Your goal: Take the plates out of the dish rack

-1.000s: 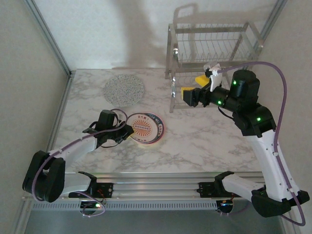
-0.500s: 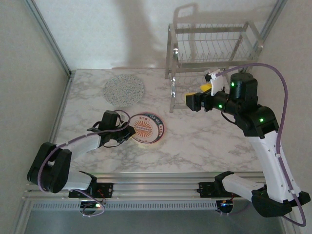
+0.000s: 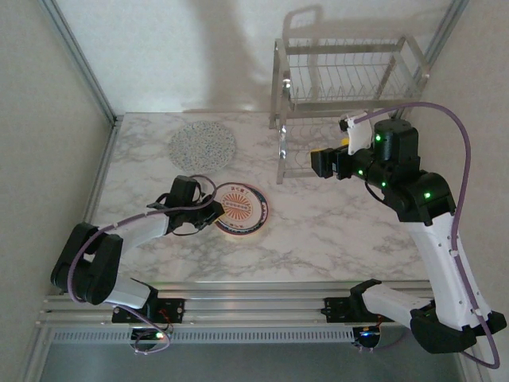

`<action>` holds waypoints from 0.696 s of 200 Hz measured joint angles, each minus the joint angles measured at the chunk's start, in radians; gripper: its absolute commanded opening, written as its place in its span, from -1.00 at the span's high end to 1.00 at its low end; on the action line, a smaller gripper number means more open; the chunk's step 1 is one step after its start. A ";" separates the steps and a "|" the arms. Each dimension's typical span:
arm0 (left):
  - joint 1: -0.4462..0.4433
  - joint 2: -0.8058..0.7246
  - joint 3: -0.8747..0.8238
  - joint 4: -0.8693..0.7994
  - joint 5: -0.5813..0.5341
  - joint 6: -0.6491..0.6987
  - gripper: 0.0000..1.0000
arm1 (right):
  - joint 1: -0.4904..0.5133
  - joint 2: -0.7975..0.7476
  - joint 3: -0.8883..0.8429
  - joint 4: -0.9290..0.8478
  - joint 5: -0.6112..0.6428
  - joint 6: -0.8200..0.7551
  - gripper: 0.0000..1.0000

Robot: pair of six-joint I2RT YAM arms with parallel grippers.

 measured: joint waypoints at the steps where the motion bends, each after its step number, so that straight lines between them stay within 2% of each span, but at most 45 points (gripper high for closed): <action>1: 0.000 0.001 0.001 -0.001 0.000 0.000 0.85 | 0.000 0.000 0.000 0.000 0.000 0.000 -0.70; 56: -0.005 0.014 0.021 -0.036 -0.004 0.011 0.43 | 0.001 0.001 0.000 0.000 0.008 0.008 -0.70; 91: -0.007 0.016 0.044 -0.080 -0.005 0.014 0.30 | 0.001 0.003 0.002 0.001 0.008 0.008 -0.70; 139: -0.007 0.027 0.106 -0.193 -0.023 0.028 0.23 | 0.001 0.009 0.004 0.000 0.011 0.008 -0.70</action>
